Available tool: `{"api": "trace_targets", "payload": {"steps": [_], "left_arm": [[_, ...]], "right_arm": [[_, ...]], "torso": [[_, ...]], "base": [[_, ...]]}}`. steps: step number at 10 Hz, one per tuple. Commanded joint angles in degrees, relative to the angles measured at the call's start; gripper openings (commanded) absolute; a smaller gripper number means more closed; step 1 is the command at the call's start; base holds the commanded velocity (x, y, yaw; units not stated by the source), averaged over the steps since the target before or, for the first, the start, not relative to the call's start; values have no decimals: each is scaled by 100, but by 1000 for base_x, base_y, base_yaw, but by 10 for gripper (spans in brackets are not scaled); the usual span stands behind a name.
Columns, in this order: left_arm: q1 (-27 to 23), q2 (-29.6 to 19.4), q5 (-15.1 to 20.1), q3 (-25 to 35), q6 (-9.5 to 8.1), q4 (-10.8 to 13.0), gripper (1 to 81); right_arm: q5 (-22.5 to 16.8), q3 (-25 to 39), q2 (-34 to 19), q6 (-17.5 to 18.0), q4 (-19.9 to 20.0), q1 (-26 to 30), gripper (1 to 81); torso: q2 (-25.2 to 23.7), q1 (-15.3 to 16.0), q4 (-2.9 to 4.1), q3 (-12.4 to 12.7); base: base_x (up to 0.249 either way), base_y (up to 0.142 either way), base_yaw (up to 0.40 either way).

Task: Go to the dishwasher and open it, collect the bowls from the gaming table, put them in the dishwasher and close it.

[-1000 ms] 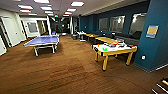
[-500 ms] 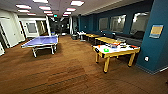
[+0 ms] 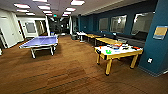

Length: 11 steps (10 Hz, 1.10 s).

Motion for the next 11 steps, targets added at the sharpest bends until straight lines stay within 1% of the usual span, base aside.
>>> {"api": "trace_targets", "payload": {"steps": [1,6,11], "left_arm": [[-312,-42,260,-18,-6,-14,811],[-312,-42,260,-18,-6,-14,811],[-312,-42,260,-18,-6,-14,811]], "right_arm": [[-282,51,-13,-21,-76,272,811],[-282,43,-4,-21,-76,245,811],[-282,34,-4,-21,-84,237,811]], "torso": [[0,0,0,0],[-2,0,0,2],[0,0,0,0]], "base": [[225,77,0],[215,79,0],[194,97,0]]}}
